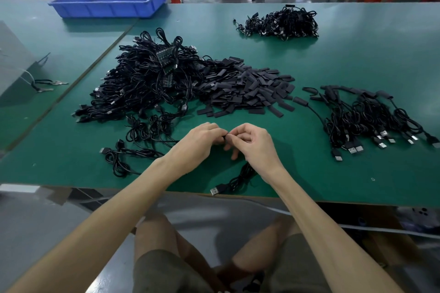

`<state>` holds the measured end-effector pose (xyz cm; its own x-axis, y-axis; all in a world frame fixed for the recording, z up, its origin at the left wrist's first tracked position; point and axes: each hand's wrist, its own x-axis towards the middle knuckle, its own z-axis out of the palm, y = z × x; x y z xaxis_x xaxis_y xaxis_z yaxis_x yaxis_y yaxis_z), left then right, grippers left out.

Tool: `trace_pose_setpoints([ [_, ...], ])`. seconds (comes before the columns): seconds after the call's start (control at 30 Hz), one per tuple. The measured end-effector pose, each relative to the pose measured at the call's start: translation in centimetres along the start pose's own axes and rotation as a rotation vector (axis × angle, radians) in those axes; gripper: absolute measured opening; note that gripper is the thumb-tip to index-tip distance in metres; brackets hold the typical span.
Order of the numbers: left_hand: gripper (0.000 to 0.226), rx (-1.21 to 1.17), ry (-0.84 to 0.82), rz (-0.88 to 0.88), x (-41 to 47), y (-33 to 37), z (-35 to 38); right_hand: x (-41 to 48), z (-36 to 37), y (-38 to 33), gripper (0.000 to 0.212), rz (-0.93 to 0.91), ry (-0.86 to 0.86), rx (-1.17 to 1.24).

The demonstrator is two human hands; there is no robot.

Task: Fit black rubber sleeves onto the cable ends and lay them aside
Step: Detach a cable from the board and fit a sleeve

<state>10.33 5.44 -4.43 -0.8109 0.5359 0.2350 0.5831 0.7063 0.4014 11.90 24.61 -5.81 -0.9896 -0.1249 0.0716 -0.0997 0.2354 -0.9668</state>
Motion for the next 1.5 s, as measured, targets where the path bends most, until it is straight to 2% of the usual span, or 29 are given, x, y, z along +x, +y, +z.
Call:
trace_pose_setpoints([
  [0.13,0.028,-0.125,0.045,-0.039,0.2,0.1,0.0,0.0,0.0,-0.1,0.011,0.002,0.014,0.025],
  [0.27,0.024,-0.315,0.188,-0.204,0.3,-0.4,-0.1,0.1,0.0,-0.1,0.01,-0.003,0.046,0.048],
  [0.37,0.024,-0.474,0.211,-0.301,0.0,-1.1,-0.5,0.2,0.0,0.0,0.008,-0.003,0.066,0.074],
  [0.67,0.02,-0.641,0.277,-0.347,-0.4,-1.6,-0.9,0.3,0.1,0.3,0.003,-0.01,0.067,0.074],
  [0.83,0.018,-0.746,0.27,-0.361,-0.5,-1.7,-0.8,0.3,0.0,0.3,0.003,-0.016,0.062,0.091],
  [0.93,0.016,-0.886,0.276,-0.364,-0.6,-1.6,-1.0,0.3,0.0,0.3,0.004,-0.022,0.065,0.109],
  [1.07,0.019,-1.039,0.167,-0.396,-0.6,-1.8,-1.5,0.3,-0.1,0.3,0.004,-0.031,0.061,0.139],
  [1.2,0.013,-0.979,0.128,-0.454,-0.4,-2.0,-1.6,0.2,-0.1,0.4,0.005,-0.047,0.06,0.167],
  [1.37,0.008,-0.901,0.188,-0.452,0.0,-1.8,-1.8,0.3,0.1,0.4,0.005,-0.046,0.061,0.153],
  [1.5,0.013,-0.947,0.274,-0.42,0.5,-1.4,-2.4,0.4,0.2,0.5,0.009,-0.034,0.092,0.103],
])
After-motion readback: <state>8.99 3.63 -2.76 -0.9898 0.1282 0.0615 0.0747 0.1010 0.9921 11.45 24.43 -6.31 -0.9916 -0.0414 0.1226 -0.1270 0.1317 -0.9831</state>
